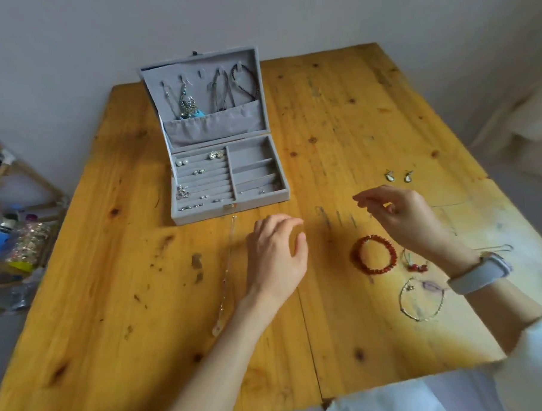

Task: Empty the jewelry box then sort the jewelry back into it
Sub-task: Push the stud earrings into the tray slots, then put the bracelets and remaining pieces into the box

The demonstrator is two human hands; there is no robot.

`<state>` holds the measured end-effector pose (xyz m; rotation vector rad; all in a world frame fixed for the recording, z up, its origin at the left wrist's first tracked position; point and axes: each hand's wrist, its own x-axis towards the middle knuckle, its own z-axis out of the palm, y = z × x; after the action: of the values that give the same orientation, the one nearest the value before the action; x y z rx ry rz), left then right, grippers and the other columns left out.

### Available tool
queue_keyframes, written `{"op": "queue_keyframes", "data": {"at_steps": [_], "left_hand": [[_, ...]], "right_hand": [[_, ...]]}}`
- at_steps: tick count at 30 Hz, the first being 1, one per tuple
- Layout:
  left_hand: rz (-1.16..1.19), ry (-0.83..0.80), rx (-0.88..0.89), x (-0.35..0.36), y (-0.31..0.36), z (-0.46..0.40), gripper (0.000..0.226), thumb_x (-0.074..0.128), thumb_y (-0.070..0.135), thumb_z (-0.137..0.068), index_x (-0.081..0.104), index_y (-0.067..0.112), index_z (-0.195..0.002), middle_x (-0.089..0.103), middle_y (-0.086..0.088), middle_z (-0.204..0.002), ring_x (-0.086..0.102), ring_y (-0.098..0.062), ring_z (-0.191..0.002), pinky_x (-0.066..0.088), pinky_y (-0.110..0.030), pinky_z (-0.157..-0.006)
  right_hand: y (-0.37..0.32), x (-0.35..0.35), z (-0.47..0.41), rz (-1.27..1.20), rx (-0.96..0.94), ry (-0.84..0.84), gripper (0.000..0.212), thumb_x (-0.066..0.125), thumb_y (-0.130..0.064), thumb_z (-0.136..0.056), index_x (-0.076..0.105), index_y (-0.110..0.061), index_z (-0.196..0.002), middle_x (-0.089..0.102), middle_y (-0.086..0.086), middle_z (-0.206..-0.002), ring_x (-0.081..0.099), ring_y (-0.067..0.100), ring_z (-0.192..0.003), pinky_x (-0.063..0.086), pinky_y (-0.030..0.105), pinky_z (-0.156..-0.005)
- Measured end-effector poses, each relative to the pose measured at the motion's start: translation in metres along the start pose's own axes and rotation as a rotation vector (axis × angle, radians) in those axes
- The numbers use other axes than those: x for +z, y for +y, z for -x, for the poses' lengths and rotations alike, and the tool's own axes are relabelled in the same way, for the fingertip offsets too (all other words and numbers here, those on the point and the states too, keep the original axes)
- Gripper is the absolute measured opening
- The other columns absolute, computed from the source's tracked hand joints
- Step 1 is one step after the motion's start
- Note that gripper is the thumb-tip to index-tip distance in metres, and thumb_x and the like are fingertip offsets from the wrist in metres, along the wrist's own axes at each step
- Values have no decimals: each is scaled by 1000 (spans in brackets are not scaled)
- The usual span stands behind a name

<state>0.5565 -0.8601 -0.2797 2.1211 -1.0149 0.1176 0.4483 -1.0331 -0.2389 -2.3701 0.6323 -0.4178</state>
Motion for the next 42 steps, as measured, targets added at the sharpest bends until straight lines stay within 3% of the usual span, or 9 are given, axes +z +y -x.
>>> {"op": "queue_keyframes", "data": {"at_steps": [6, 11, 16, 20, 24, 29, 34, 38, 42], "left_hand": [[-89, -349, -59, 55, 50, 13, 63, 34, 55, -81, 55, 14, -124, 51, -3, -116, 43, -24, -109, 36, -40, -95], [-170, -256, -49, 73, 60, 6, 31, 55, 36, -89, 60, 23, -116, 49, 3, -114, 39, -17, -109, 26, -34, -90], [-143, -359, 6, 73, 63, -1, 11, 53, 26, -91, 58, 23, -101, 53, 6, -110, 44, -15, -108, 27, -32, -87], [328, -435, -109, 51, 60, -11, 7, 51, 14, -92, 52, 21, -92, 62, 7, -102, 58, -9, -97, 45, -26, -83], [725, -326, -179, 10, 58, -30, 12, 45, 3, -93, 45, 14, -88, 64, 7, -104, 60, -3, -96, 44, -12, -80], [1110, -56, -454, -33, 38, -74, 13, 37, 8, -98, 41, 12, -87, 70, -12, -82, 68, -26, -76, 56, -34, -67], [815, 22, -828, -44, -15, -117, 8, 41, 12, -97, 45, 10, -104, 58, -13, -83, 56, -19, -54, 48, -21, -41], [649, -38, -845, -32, -47, -154, 8, 47, 5, -94, 52, 10, -94, 55, -12, -91, 57, -19, -63, 51, -22, -43], [522, -53, -675, -11, -61, -187, 20, 45, -2, -92, 56, 13, -98, 57, -13, -100, 62, -22, -80, 56, -34, -66]], "right_hand": [[56, -21, 43, 41, 190, 105, 19, 53, -5, -88, 67, -10, -101, 61, 5, -96, 54, 20, -86, 46, 33, -79], [78, -18, 63, 187, 205, 38, 28, 55, -13, -89, 60, -14, -116, 51, 6, -108, 49, 24, -98, 46, 35, -83], [76, -12, 60, 328, 136, 77, 12, 57, -15, -87, 64, -11, -96, 56, 6, -100, 49, 25, -93, 47, 35, -74], [65, -9, 43, 253, 103, 86, 10, 49, -13, -92, 57, -10, -97, 62, 7, -97, 52, 24, -90, 47, 39, -75], [36, -6, 20, -104, 33, 89, 6, 45, -8, -93, 48, -12, -92, 62, -9, -76, 62, 12, -75, 52, 35, -70], [-2, 13, -16, -317, 27, 111, 5, 45, -7, -93, 49, -9, -90, 63, -9, -75, 63, 14, -76, 52, 34, -70], [-20, 34, -43, -364, 29, 67, 10, 46, -7, -92, 49, -13, -85, 62, -7, -73, 60, 10, -70, 50, 32, -69], [-17, 42, -60, -371, 73, 67, 10, 45, -8, -93, 51, -12, -86, 63, -3, -75, 60, 14, -73, 50, 33, -69], [-11, 44, -72, -384, 105, 67, 9, 45, -9, -93, 52, -10, -88, 64, -4, -73, 62, 14, -71, 49, 27, -65]]}}
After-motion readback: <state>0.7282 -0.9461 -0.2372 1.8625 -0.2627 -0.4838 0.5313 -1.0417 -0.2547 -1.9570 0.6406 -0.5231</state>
